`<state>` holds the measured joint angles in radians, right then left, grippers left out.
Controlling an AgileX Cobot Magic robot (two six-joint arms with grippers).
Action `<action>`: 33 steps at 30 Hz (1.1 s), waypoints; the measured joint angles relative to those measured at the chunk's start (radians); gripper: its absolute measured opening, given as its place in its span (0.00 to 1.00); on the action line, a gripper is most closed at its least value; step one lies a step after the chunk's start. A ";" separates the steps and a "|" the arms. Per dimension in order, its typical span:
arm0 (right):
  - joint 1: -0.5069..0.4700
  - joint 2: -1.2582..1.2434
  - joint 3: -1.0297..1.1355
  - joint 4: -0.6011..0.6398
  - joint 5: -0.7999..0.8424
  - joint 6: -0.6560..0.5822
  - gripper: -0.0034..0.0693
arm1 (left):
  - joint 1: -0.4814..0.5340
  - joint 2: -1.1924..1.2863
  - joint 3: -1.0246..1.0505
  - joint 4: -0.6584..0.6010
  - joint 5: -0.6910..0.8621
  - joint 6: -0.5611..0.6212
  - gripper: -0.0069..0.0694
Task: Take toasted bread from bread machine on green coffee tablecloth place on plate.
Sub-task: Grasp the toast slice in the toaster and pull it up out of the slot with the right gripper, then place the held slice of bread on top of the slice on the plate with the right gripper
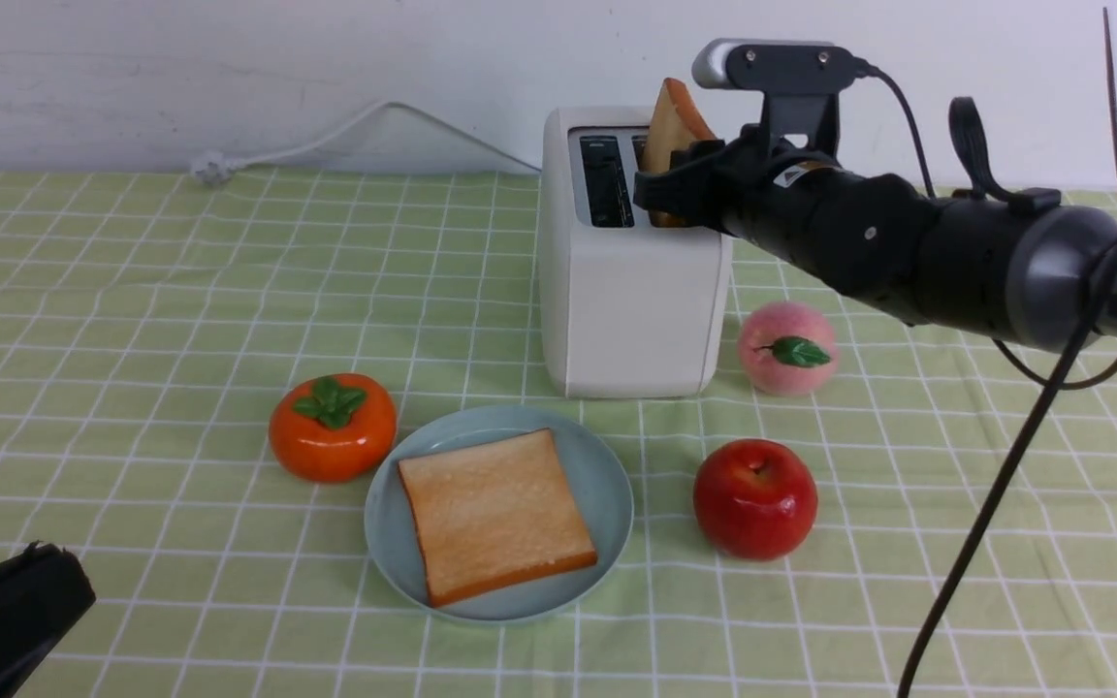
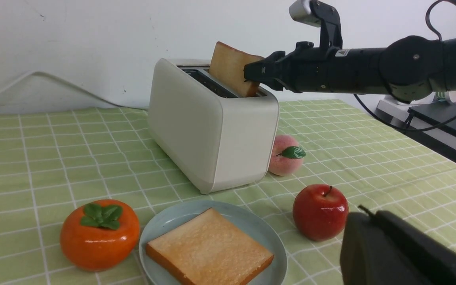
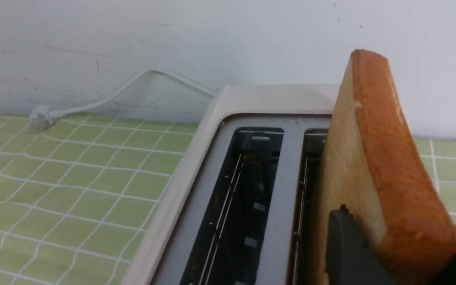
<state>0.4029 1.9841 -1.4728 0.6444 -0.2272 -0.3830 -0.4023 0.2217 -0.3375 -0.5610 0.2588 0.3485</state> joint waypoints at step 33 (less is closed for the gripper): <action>0.051 -0.491 -0.006 -0.030 0.854 0.000 0.20 | 0.000 0.000 0.000 -0.002 0.005 0.000 0.07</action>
<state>0.4540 1.4926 -1.4793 0.6139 0.6266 -0.3830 -0.4023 0.2217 -0.3375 -0.5629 0.2634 0.3485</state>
